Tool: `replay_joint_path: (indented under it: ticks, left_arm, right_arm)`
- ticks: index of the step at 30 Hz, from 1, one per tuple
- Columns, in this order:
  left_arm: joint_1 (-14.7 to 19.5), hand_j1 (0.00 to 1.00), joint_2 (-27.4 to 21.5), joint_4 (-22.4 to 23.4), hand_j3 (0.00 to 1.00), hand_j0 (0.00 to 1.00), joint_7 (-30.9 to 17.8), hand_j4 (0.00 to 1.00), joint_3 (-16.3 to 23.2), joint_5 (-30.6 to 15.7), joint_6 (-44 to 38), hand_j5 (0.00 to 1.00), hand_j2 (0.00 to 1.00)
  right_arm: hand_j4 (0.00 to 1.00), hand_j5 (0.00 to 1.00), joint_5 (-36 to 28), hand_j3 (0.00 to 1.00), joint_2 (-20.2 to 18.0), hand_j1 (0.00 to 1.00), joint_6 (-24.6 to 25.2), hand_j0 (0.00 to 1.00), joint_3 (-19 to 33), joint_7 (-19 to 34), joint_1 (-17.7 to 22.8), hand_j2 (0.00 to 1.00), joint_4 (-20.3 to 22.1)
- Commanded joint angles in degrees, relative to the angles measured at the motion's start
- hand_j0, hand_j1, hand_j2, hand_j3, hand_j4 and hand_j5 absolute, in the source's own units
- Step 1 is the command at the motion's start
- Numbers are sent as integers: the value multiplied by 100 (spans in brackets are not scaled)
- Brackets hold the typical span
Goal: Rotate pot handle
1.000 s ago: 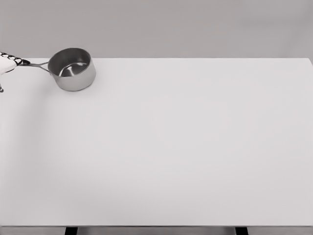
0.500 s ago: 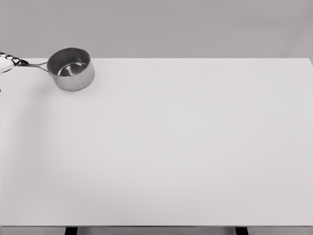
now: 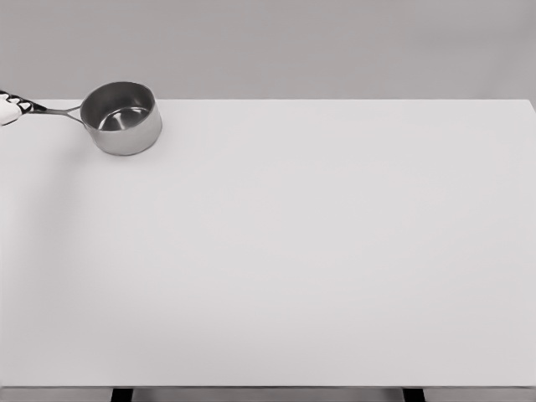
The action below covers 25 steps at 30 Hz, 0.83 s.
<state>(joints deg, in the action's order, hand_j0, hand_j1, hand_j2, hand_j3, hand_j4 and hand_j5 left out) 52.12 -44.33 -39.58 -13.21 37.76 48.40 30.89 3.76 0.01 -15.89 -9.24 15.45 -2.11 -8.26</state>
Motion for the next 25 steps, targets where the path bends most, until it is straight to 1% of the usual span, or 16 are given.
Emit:
replay_joint_path:
  ticks: [1,6,7,9,10,11,12,13,15,16,18,19,21,22,23,25]
  left_arm:
    - [0,100,-5,-6,100,100,3,100,-15,-23,-4,100,100]
    - [0,100,-5,-6,100,100,3,100,-24,-23,-4,100,100]
    - [0,100,-23,-119,100,100,3,100,-76,-41,5,100,100]
    - [0,100,-348,-559,100,100,3,100,-103,-576,-12,100,100]
    - [0,100,-638,-989,100,100,-6,100,-94,-1147,-12,100,100]
    - [-9,100,-848,-1314,100,100,-6,100,-111,-1472,-12,100,100]
    - [-18,100,-1042,-1903,100,100,3,100,-111,-1973,-4,100,100]
    - [-105,100,-1323,-2553,100,100,12,100,-103,-2623,-12,100,100]
    - [-668,100,-1622,-3924,100,100,12,100,-112,-3968,5,100,100]
    - [-852,100,-1798,-4689,100,100,12,100,-103,-4364,101,100,100]
    - [-1300,100,-1851,-5665,100,100,21,100,-111,-4866,411,100,100]
    - [-1468,100,-1842,-6078,100,100,29,100,-120,-4901,411,100,100]
    - [-1617,100,-1641,-6158,100,100,29,100,-24,-4893,411,100,100]
    - [-1644,100,-1325,-6167,100,100,29,100,55,-4875,411,100,100]
    - [-1626,100,-1245,-6167,100,100,29,100,205,-4866,411,100,100]
    - [-1644,100,-1253,-6167,100,100,29,100,310,-4779,411,100,100]
  right_arm:
    - [100,100,2,100,-1,100,-1,100,1,2,0,100,0]
    - [100,100,2,100,-1,100,-1,100,1,2,0,100,0]
    - [100,100,2,100,-1,100,-1,100,1,2,0,100,0]
    - [100,100,2,100,-1,100,-1,100,1,2,0,100,0]
    - [100,100,2,100,-1,100,-1,100,1,2,0,100,0]
    - [100,100,2,100,-1,100,-1,100,1,2,0,100,0]
    - [100,100,2,100,-1,100,-1,100,1,2,0,100,0]
    - [100,100,2,100,-1,100,-1,100,1,2,0,100,0]
    - [100,100,2,100,-1,100,-1,100,1,2,0,100,0]
    - [100,100,2,100,-1,100,-1,100,1,2,0,100,0]
    - [100,100,2,100,-1,100,-1,100,1,2,0,100,0]
    - [100,100,2,100,-1,100,-1,100,1,2,0,100,0]
    - [100,100,2,100,-1,100,-1,100,1,2,0,100,0]
    - [100,100,2,100,-1,100,-1,100,1,2,0,100,0]
    - [100,100,2,100,-1,100,-1,100,1,2,0,100,0]
    - [100,100,2,100,-1,100,-1,100,1,2,0,100,0]
